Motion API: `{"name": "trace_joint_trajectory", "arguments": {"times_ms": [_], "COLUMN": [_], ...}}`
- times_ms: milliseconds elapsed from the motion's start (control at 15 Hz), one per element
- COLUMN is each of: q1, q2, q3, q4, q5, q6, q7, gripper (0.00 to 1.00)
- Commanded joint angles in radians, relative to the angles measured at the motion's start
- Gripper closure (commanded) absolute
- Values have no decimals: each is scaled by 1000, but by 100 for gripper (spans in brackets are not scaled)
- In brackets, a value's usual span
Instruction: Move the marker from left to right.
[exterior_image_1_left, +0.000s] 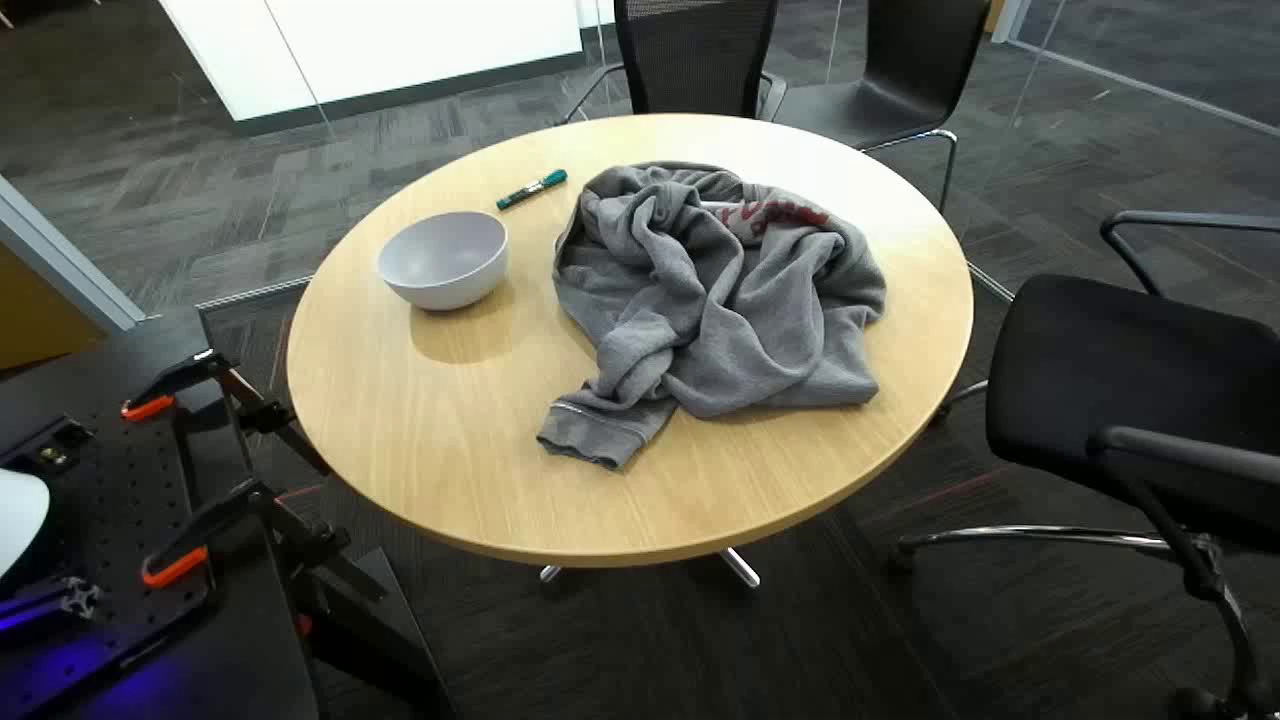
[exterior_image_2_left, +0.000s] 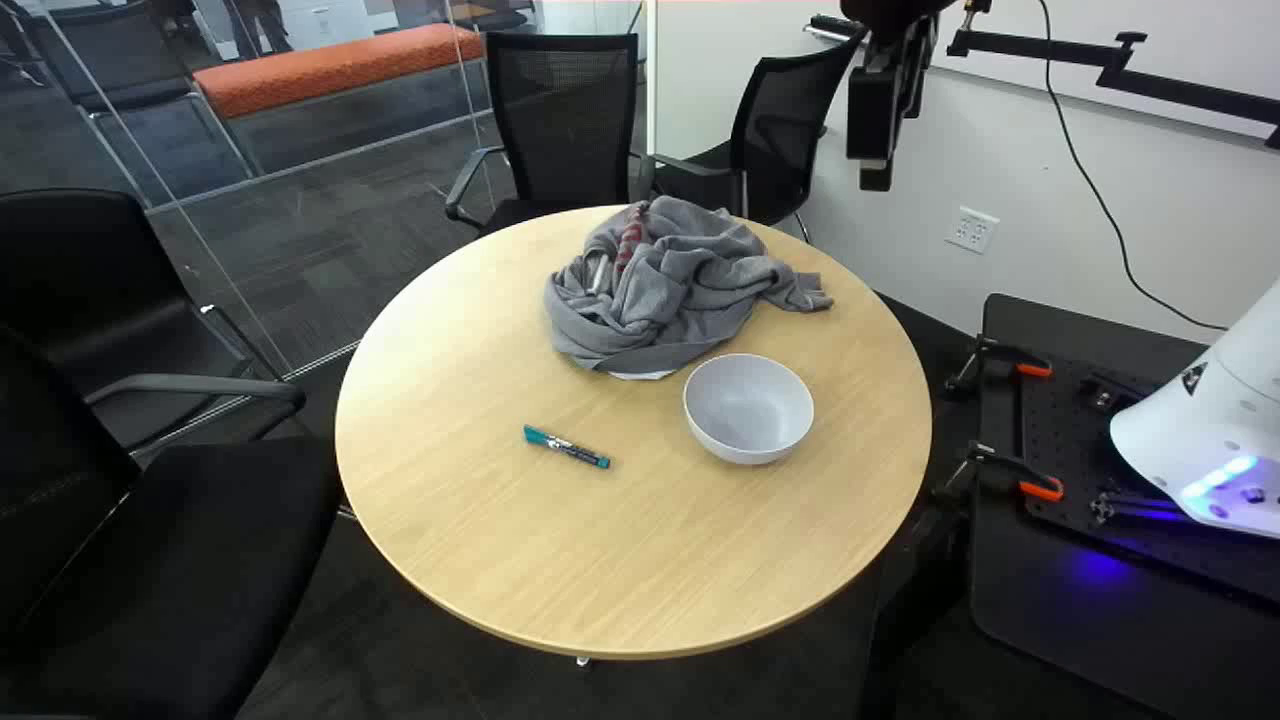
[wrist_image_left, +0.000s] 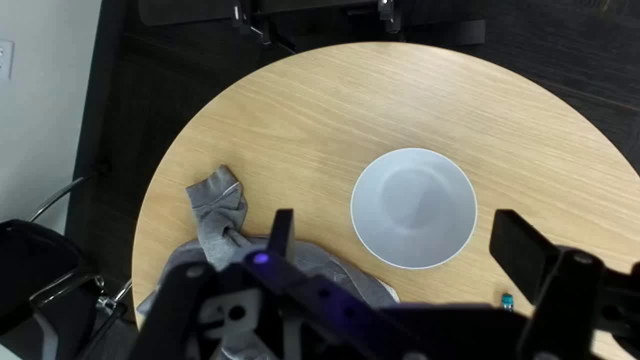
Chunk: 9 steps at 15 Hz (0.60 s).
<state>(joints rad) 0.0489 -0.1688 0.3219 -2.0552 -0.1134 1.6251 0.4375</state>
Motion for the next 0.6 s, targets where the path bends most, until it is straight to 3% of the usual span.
{"name": "trace_joint_trajectory", "arguments": {"times_ms": [0,333,533], "q1": [39,39,51], "q2": [3,3,17], "q3": [-36,-36,-49], "q4": [2,2,8], "q5": [-6,-6,-13], "q6": [-3,-3,54], "q7": [5,5,-6], "gripper": [0,0,0]}}
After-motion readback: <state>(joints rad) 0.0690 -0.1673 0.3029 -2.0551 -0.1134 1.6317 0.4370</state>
